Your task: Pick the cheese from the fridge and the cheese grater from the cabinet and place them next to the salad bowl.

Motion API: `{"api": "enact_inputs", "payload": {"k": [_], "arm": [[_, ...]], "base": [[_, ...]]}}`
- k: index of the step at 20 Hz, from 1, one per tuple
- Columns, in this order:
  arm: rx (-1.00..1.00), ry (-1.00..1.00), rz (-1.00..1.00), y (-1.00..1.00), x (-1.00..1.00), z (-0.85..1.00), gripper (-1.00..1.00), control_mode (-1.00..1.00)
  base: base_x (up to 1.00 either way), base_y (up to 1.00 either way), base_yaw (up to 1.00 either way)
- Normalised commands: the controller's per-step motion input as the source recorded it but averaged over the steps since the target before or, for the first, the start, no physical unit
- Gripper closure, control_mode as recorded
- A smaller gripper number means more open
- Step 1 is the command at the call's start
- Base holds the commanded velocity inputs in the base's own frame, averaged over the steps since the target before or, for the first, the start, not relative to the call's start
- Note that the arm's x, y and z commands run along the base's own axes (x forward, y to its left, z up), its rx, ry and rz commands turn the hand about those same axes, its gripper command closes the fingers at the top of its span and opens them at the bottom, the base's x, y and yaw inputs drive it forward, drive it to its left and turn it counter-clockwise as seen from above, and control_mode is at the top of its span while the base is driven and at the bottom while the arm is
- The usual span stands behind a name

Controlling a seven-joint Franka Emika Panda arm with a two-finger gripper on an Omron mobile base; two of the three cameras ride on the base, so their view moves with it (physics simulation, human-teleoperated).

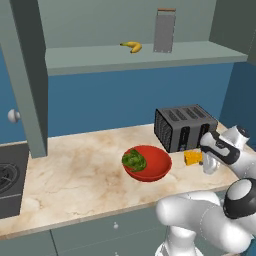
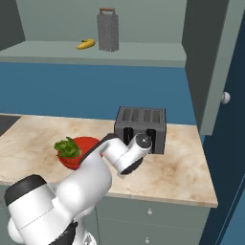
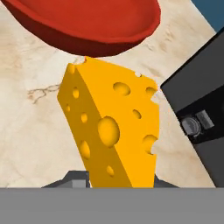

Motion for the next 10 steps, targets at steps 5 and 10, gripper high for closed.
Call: {"api": "enact_inputs", "payload": {"k": [5, 10], "arm": [[-0.03, -0.01, 0.08, 0.38, 0.10, -0.50, 1.00, -1.00], [0.00, 0.00, 0.02, 0.02, 0.27, -0.30, -1.00, -1.00]], "base": [[0.00, 0.00, 0.00], [0.00, 0.00, 0.00]]}}
